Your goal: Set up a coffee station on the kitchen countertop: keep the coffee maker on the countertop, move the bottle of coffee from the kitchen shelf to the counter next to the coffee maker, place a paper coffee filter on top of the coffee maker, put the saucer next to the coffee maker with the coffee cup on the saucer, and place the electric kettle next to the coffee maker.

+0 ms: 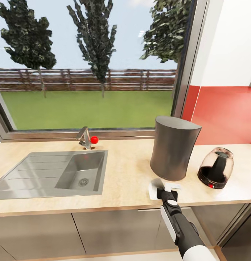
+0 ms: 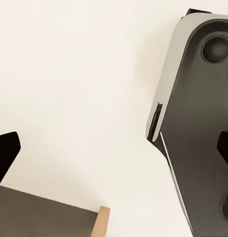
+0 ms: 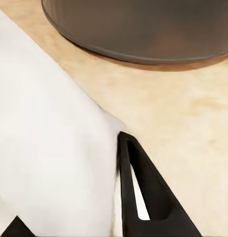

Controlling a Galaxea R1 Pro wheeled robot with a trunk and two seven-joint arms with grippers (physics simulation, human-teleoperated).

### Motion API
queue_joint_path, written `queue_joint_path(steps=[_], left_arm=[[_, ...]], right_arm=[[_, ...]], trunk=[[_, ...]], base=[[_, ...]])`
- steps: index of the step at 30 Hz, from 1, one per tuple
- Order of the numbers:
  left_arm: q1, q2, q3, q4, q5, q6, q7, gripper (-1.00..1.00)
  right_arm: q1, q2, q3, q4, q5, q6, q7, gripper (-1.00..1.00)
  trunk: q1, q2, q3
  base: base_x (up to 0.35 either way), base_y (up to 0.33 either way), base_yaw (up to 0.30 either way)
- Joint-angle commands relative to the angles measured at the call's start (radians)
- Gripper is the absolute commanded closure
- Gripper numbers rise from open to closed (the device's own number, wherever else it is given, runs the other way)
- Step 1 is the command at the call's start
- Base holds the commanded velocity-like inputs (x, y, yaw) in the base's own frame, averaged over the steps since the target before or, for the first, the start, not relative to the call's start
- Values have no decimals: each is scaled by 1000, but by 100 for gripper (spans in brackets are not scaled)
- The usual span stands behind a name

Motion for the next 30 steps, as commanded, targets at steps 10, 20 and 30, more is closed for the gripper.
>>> queue_joint_path(steps=[10,20,30], left_arm=[[0,0,1,1,5,-4,1,-100],[2,2,1,1,5,-4,1,-100],[13,2,-4,-10,1,-13,2,-100]], right_arm=[[-1,0,3,-2,-11,4,-7,100],[-1,2,7,-16,-14,7,-7,100],[-12,19,7,-117,-11,34,-9,100]], trunk=[[1,-2,-2],[1,-2,-2],[1,-2,-2]], base=[[0,0,0],[0,0,0],[0,0,0]])
